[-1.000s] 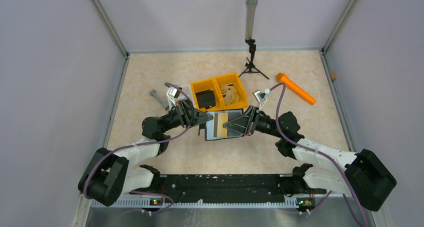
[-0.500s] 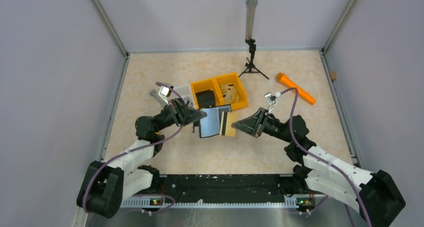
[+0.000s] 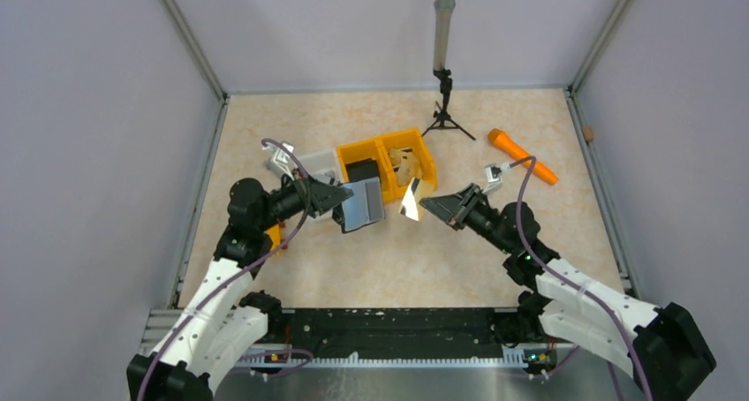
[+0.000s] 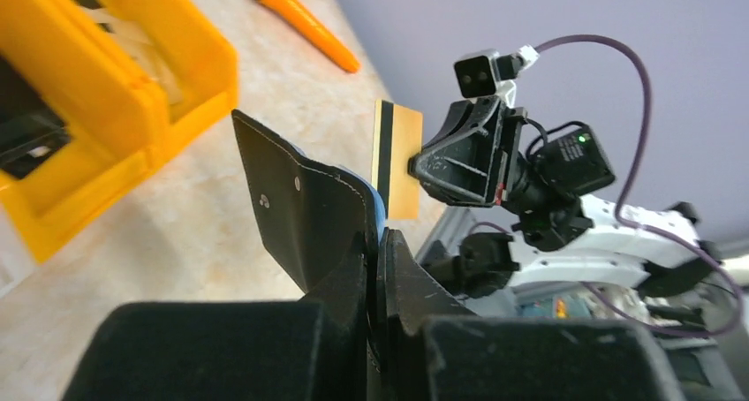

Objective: Take the credit cards out of the card holder
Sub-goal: Place the credit card in the storage box.

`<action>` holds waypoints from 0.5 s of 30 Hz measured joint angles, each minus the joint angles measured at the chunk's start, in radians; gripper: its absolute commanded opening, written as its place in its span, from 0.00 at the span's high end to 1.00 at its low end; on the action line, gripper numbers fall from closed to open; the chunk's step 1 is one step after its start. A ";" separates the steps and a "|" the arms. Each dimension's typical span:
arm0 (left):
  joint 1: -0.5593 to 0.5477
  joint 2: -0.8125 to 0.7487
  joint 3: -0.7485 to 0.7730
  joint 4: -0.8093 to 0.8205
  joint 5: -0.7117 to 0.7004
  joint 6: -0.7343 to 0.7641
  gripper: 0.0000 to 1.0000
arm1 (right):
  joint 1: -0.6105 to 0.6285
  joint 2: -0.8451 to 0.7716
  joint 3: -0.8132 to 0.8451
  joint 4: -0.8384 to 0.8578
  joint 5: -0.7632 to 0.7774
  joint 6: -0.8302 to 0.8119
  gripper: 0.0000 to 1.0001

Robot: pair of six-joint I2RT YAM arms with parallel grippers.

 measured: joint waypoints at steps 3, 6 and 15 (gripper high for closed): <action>0.001 -0.018 0.055 -0.177 -0.072 0.108 1.00 | 0.000 0.069 0.000 0.015 0.126 0.071 1.00; 0.002 -0.030 0.068 -0.292 -0.122 0.174 1.00 | 0.008 0.138 0.001 0.043 0.283 0.142 1.00; 0.002 -0.082 0.078 -0.478 -0.205 0.267 1.00 | 0.079 0.479 0.153 0.266 0.651 0.249 1.00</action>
